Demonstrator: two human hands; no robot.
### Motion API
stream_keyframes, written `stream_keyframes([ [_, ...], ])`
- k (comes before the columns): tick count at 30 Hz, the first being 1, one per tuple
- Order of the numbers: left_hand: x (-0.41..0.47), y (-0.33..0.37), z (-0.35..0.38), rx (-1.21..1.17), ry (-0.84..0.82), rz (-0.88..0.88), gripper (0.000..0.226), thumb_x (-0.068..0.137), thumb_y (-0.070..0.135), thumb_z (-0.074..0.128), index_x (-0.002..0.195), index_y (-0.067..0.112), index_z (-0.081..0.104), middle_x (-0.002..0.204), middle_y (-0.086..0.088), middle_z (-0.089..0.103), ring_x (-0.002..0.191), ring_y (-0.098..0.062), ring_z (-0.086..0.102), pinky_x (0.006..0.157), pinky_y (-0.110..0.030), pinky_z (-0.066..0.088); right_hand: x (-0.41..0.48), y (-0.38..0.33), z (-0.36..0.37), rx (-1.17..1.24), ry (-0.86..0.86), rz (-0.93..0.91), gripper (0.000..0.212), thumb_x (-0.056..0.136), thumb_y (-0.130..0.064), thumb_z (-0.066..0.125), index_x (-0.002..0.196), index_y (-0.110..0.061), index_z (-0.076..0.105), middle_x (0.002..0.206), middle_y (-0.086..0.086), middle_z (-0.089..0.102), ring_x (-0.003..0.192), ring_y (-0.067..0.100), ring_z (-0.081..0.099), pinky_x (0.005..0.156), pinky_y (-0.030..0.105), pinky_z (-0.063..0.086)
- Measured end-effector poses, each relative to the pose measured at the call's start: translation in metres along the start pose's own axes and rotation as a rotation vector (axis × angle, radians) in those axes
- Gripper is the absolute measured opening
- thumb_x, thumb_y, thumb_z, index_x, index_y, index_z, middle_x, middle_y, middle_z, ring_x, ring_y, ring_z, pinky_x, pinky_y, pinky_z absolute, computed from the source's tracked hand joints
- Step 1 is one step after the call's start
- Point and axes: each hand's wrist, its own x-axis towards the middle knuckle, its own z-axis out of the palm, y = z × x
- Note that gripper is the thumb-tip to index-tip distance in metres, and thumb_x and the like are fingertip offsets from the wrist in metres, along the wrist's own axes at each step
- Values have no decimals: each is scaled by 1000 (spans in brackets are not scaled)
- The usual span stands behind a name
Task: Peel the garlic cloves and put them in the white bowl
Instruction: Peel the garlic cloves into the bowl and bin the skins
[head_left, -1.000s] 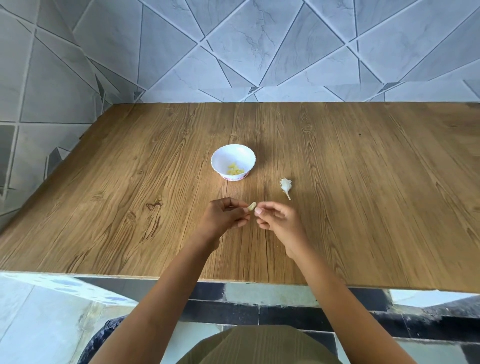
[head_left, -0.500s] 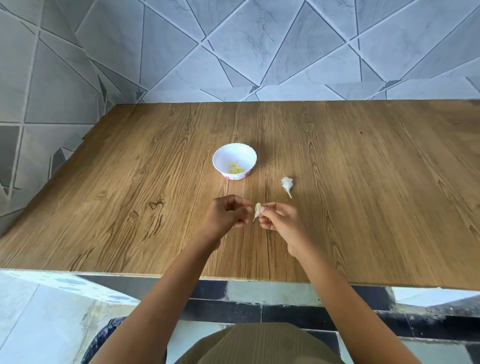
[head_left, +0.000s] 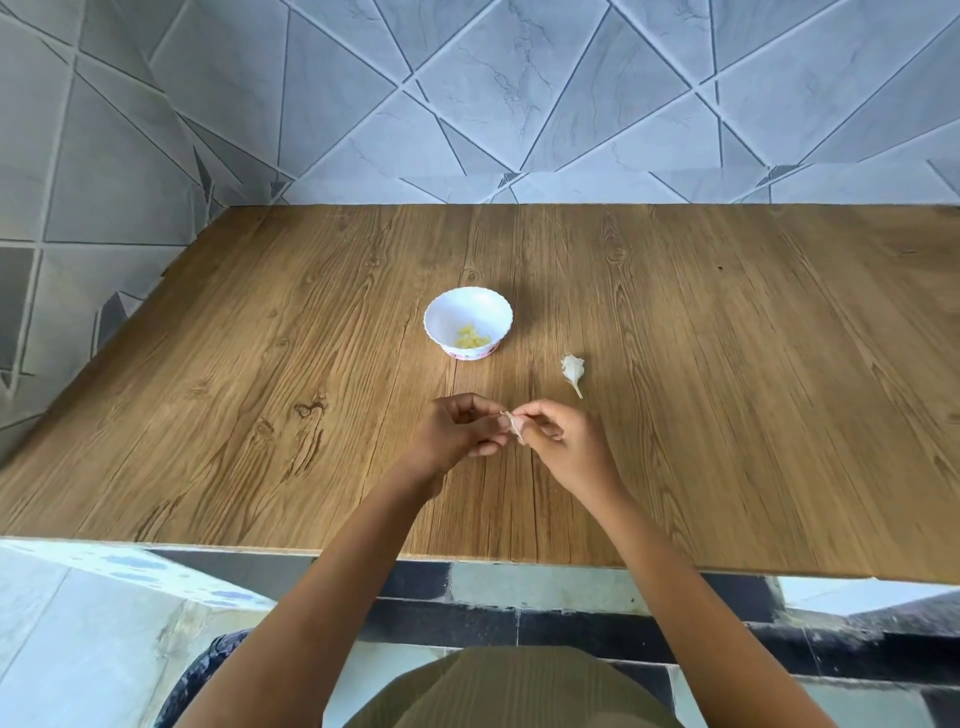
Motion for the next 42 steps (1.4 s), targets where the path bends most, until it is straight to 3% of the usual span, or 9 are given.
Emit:
stream_keyframes([
  [7, 3, 0, 0, 14, -8, 23, 9, 87, 0, 62, 95, 2, 66, 79, -10, 70, 67, -13, 66, 63, -20, 56, 1, -1, 2, 99, 18, 139, 9, 88, -7, 62, 90, -9, 71, 76, -5, 69, 69, 11, 68, 69, 31, 57],
  [14, 8, 1, 2, 27, -52, 10, 13, 87, 6, 65, 98, 0, 66, 85, -11, 70, 75, -14, 67, 65, -20, 54, 0, 0, -4, 137, 40, 203, 10, 89, -7, 61, 89, -13, 69, 76, -5, 69, 68, 7, 68, 65, 23, 54],
  [23, 11, 2, 11, 82, -69, 10, 10, 88, -1, 60, 93, 6, 66, 76, -9, 69, 66, -11, 66, 64, -19, 55, -2, 3, -10, 152, 54, 258, 13, 91, -5, 57, 91, -11, 69, 79, -2, 70, 71, 10, 68, 65, 17, 51],
  [27, 13, 2, 10, 107, -65, 26, 10, 89, -1, 59, 93, 5, 66, 76, -10, 68, 67, -13, 65, 62, -19, 54, -3, 1, -14, 147, 67, 296, 14, 92, -4, 56, 95, -5, 69, 81, -3, 68, 67, 0, 66, 63, 13, 49],
  [30, 17, 5, 11, 130, -45, 38, 9, 89, 0, 60, 91, 5, 67, 73, -8, 68, 64, -11, 64, 60, -18, 53, -5, 2, -18, 124, 126, 310, 13, 91, -5, 56, 94, -7, 69, 83, 2, 70, 68, 5, 67, 66, 19, 52],
  [36, 59, 18, 34, 397, 47, 136, 5, 85, 0, 63, 84, 5, 65, 69, -4, 62, 55, -5, 58, 56, -18, 51, -20, 2, -37, 149, 236, 375, 11, 90, -11, 60, 94, -18, 68, 82, -5, 69, 70, 6, 67, 70, 23, 56],
  [42, 98, 10, 58, 680, 52, 199, 11, 80, 5, 66, 86, 12, 71, 75, -4, 64, 65, -14, 56, 61, -26, 45, -29, 5, -47, 252, 279, 457, 15, 90, -9, 60, 103, -8, 67, 83, 2, 70, 73, 9, 68, 69, 21, 56],
])
